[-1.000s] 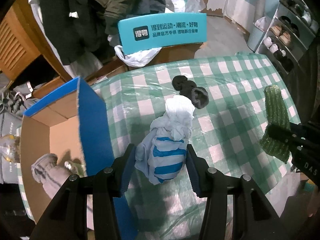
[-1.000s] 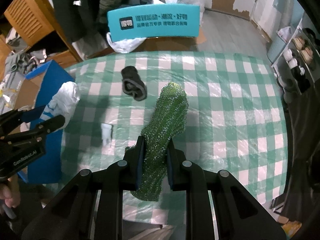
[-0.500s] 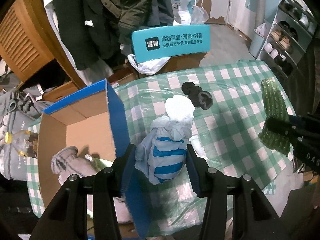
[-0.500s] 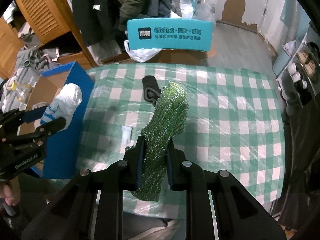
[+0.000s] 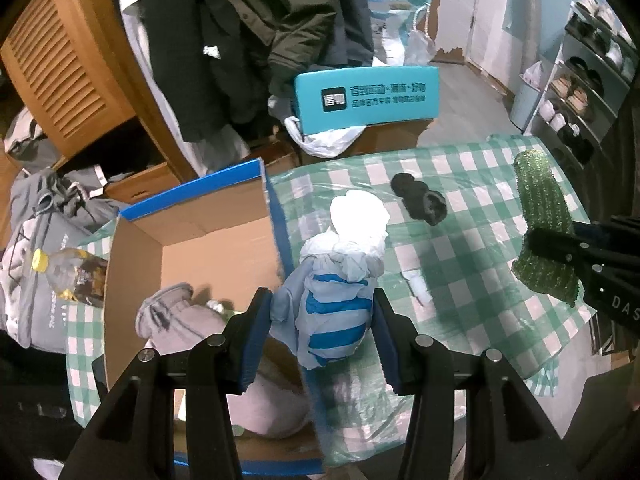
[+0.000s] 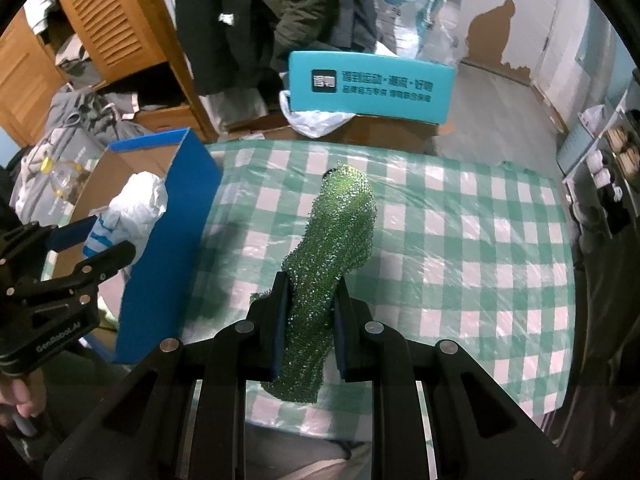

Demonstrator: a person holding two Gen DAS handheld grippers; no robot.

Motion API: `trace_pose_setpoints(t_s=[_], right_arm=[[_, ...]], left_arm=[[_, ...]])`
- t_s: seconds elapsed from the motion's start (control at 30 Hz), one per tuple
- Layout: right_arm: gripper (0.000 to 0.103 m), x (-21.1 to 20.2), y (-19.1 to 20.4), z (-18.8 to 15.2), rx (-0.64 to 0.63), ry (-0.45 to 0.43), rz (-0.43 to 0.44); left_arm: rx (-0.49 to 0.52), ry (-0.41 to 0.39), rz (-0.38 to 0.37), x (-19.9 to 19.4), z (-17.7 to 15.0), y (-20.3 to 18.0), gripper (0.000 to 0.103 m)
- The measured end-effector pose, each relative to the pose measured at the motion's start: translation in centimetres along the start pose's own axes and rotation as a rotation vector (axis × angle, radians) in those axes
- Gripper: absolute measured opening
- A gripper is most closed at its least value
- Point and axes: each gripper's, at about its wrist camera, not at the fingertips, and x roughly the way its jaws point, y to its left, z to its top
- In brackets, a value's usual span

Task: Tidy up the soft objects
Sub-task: 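Lift the scrubber and striped sock and carry them toward the box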

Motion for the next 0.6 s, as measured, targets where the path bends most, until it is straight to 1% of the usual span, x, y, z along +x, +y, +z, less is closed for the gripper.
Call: trace_pose_setpoints(t_s=[0.27,0.6], right_arm=[[0.018,0.2,2.5,0.9,-0.037,-0.003,0.020],[0.018,0.7,6.6,2.1,-0.090,-0.005,0.073]], left_arm=[[-0.034,-0.005,0.011,-0.4,-0.6,2.2,0.050],[-0.086,-0.002,0.028,-0.4,-1.7,5.5,0.050]])
